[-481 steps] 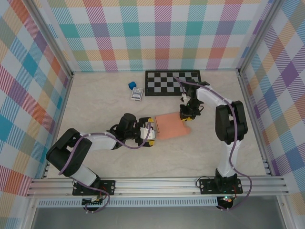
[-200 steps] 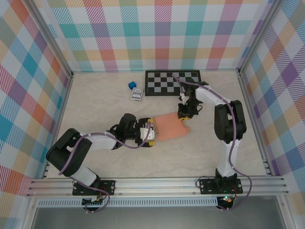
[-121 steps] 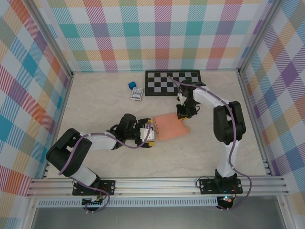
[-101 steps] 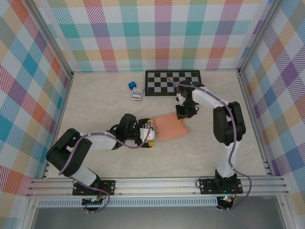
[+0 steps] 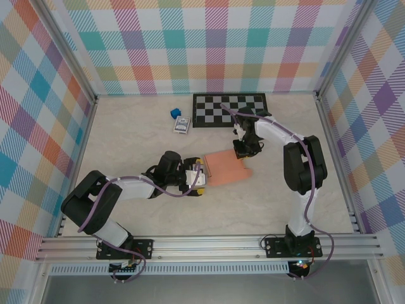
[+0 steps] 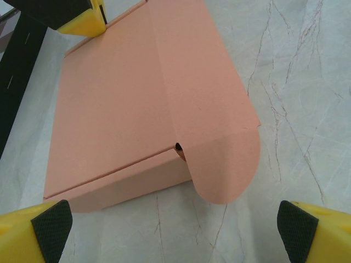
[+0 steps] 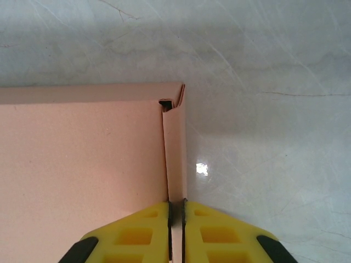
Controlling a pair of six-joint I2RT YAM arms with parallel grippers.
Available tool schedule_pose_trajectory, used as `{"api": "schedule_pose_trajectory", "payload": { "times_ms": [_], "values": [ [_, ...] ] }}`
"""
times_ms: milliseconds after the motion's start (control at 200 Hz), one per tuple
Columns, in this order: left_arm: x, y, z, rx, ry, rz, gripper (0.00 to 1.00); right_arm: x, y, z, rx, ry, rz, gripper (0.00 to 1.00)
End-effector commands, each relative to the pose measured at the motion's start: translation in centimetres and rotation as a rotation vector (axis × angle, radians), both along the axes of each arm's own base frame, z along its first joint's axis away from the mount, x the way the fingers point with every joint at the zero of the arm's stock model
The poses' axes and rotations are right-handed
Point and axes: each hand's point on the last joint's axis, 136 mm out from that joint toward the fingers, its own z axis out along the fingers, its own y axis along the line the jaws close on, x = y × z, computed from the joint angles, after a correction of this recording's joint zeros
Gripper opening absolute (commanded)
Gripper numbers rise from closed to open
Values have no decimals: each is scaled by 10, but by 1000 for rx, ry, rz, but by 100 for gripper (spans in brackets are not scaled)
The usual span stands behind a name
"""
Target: Fold the paper box
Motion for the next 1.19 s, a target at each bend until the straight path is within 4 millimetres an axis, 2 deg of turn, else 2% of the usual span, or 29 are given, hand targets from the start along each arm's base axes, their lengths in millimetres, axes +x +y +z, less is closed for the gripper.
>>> {"api": "schedule_pose_trajectory", "payload": {
  "times_ms": [0,110,205,380,575,780,1190],
  "values": [
    [2,-7,18,-24,-23,-22,98,-15,-13,-17,-64,65,7,13],
    [2,-7,18,-22,-21,-21,98,-10,-13,-6,-63,35,3,20],
    [2,-8,18,-23,-23,-23,98,-7,-12,1,-59,15,2,22],
    [2,-8,20,-25,-24,-24,98,-3,-10,10,-42,-4,-2,22],
    [2,-8,20,-22,-20,-26,97,-2,-11,10,-47,-11,4,14],
    [1,-7,20,-20,-20,-26,97,-2,-11,15,-39,-20,2,19],
    [1,-8,22,-25,-22,-27,97,-20,-17,-30,-64,73,14,17]
  ]
}}
